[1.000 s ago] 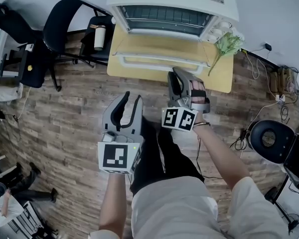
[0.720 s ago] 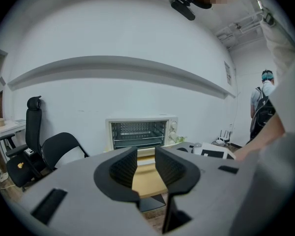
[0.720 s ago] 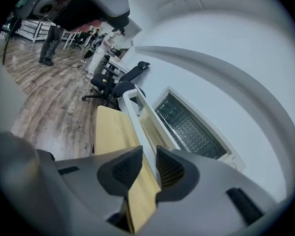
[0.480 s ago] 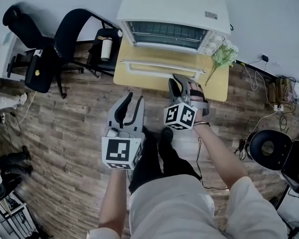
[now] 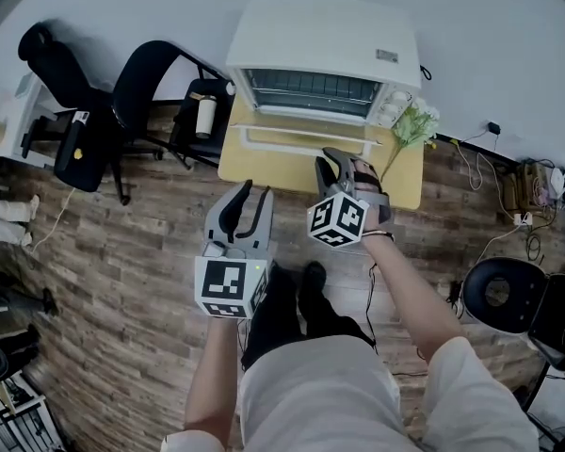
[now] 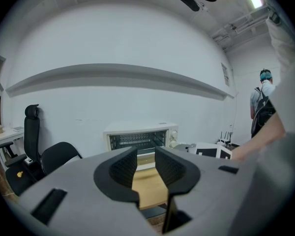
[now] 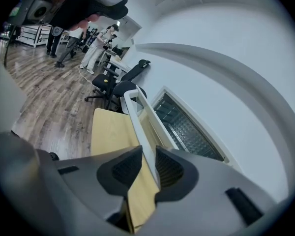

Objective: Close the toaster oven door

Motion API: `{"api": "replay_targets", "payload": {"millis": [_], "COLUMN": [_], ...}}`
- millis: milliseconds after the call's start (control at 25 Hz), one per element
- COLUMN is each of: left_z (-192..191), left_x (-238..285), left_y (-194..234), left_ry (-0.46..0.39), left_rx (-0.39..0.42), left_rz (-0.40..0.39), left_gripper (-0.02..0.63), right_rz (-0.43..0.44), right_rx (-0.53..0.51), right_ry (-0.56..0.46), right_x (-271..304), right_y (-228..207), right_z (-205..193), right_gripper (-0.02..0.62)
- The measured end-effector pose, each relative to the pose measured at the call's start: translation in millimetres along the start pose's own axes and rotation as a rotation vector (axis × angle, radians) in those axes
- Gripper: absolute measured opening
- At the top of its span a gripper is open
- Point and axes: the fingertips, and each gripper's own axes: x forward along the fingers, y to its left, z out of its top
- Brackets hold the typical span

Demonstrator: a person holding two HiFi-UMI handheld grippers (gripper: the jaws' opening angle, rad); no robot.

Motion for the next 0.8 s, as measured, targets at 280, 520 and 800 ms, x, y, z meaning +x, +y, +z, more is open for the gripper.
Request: {"api": "replay_targets", "payload": {"millis": [280, 520, 800], "left_z": [17.0, 31.9, 48.1], "left_x": [7.9, 15.3, 23.5], "left_y": [-6.2, -9.0, -6.5], "left_ry": [-0.022, -0.037, -0.059], "left_rx": [0.021, 0.036, 0.036], "left_rz": [-0.01, -0.006, -0.006], "left_gripper": [0.094, 0.094, 0.094], "right_rz": [0.04, 0.058, 0.079], "right_rx": [0.018, 0.034, 0.063], "right_ry": [-0.005, -0.007, -0.014], "right_x": [2.8, 5.9, 12.7], "right_y": [-15.7, -32.2, -56.2], "right_z": [4.5, 5.2, 13.2], "right_gripper": [0.083, 0.084, 0.084]}}
